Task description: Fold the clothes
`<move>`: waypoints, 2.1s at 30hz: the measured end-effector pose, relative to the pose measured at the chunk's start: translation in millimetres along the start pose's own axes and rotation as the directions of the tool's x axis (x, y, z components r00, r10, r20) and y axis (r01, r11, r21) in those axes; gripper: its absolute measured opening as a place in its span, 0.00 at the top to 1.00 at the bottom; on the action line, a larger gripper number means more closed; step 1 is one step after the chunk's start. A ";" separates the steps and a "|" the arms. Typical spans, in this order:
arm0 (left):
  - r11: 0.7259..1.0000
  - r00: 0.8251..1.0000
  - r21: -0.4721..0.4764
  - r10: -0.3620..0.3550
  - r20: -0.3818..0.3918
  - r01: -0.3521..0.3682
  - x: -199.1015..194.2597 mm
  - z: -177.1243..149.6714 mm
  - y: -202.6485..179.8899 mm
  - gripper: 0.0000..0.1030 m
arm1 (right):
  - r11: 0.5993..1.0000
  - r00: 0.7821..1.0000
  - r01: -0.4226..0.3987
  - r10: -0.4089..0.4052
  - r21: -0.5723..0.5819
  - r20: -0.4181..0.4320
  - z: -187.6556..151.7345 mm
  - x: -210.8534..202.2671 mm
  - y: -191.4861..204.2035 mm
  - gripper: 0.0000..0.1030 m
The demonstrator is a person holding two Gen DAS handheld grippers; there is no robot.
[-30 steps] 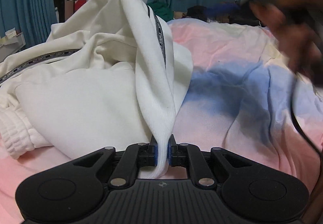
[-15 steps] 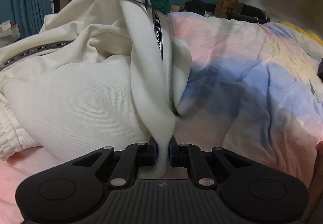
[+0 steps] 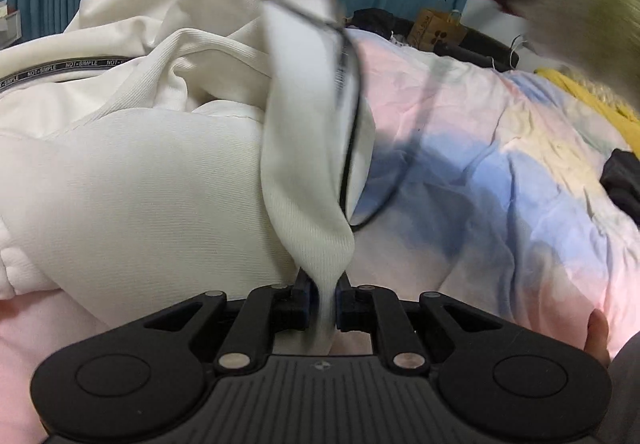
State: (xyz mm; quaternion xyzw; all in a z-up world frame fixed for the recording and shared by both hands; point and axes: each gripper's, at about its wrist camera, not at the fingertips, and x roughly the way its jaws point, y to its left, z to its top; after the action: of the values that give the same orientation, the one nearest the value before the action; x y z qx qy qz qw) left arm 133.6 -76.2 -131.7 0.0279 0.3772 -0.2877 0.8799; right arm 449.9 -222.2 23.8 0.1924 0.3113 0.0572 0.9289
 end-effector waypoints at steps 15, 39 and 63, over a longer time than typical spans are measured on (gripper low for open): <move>0.998 0.996 0.036 0.048 0.074 -0.050 -28.6 -8.3 -15.9 0.88 | 0.766 0.893 -0.006 -0.285 0.643 0.348 -155.2 -279.4 -226.3 0.92; 0.986 0.990 0.114 0.108 0.092 -0.118 -27.0 -17.8 -25.6 0.83 | 0.477 0.938 -0.107 -0.243 0.873 0.248 -270.5 -280.2 -293.3 0.72; 0.993 0.992 0.071 0.089 0.092 -0.096 -22.9 -15.0 -23.7 0.82 | 0.552 0.819 0.065 -0.505 0.831 0.271 -247.2 -292.6 -339.4 0.95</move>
State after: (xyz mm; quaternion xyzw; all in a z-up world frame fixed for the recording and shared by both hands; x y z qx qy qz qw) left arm 98.8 -80.8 -122.8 0.0655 0.3252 -0.2615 0.9064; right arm 62.9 -520.9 -127.8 0.5349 0.0899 -0.2939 0.7870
